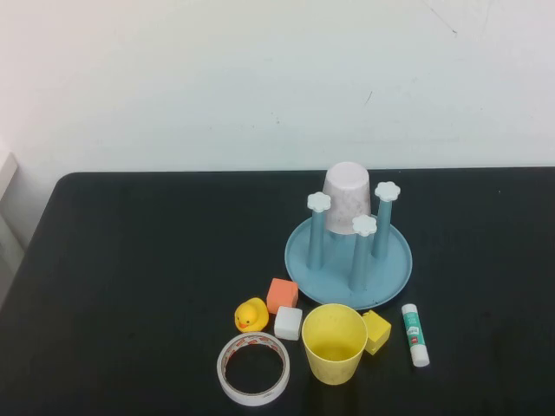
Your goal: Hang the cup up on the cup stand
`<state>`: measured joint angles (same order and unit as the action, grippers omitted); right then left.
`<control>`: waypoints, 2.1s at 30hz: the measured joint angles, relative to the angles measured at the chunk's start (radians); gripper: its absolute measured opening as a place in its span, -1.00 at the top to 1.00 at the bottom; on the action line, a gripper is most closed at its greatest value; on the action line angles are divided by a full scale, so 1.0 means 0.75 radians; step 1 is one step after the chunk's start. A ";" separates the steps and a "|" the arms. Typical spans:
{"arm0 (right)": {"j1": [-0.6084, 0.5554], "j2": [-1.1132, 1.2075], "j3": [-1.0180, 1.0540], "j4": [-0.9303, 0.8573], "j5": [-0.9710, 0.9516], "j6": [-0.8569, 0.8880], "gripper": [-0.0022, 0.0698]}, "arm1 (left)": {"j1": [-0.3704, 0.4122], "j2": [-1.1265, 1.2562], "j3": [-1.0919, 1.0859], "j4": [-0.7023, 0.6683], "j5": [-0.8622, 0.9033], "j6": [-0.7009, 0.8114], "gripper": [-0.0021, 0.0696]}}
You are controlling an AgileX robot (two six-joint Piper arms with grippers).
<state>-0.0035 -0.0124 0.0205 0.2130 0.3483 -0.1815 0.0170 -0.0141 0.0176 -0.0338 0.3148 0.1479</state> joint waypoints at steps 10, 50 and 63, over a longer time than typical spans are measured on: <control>0.000 0.000 0.000 0.000 0.000 0.000 0.91 | 0.000 0.000 0.000 0.000 0.000 0.000 0.95; 0.000 0.000 0.000 0.003 0.002 -0.002 0.91 | 0.000 0.000 0.000 0.000 0.000 0.000 0.95; 0.000 0.000 0.008 0.816 0.025 0.179 0.91 | 0.000 0.000 0.002 -0.745 -0.069 -0.283 0.95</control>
<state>-0.0035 -0.0124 0.0268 0.8251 0.3675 -0.0469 0.0170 -0.0141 0.0194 -0.5923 0.2628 -0.0644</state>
